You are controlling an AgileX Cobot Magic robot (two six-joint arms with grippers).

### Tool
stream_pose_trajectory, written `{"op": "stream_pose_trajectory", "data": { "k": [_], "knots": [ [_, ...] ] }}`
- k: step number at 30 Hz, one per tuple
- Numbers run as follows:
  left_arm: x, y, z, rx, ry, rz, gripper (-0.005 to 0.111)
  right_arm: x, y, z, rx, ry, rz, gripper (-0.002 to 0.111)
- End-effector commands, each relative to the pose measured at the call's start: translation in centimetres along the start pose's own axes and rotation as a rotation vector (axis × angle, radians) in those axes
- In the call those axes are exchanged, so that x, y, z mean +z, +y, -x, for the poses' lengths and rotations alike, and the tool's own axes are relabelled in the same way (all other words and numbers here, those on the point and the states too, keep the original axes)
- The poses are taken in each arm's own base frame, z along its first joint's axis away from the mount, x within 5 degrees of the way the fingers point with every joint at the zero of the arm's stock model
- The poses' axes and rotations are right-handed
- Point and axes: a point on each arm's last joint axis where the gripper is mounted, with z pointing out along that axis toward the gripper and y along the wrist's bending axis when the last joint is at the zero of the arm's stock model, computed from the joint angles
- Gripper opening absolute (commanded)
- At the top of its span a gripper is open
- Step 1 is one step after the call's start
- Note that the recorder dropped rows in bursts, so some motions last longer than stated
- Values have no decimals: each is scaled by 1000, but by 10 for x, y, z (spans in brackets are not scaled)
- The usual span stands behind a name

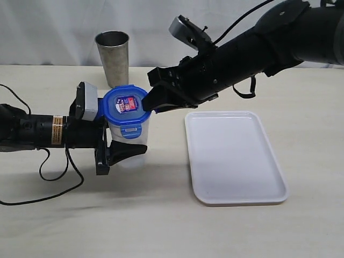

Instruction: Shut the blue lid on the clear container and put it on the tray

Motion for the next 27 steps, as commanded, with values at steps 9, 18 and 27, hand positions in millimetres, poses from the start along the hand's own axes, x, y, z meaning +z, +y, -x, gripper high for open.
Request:
{"op": "stream_pose_trajectory", "data": {
  "k": [9,18,27],
  "knots": [
    [2,-2,11,-3,-68,-12,0,33,-10,-8,39,48,26,33],
    [1,-2,11,-4,-69,-11,0,49,-11,-14,33,83,68,33],
    [7,-6,13,2,-70,-31,0,53,-4,-15,22,82,180,33]
  ]
}}
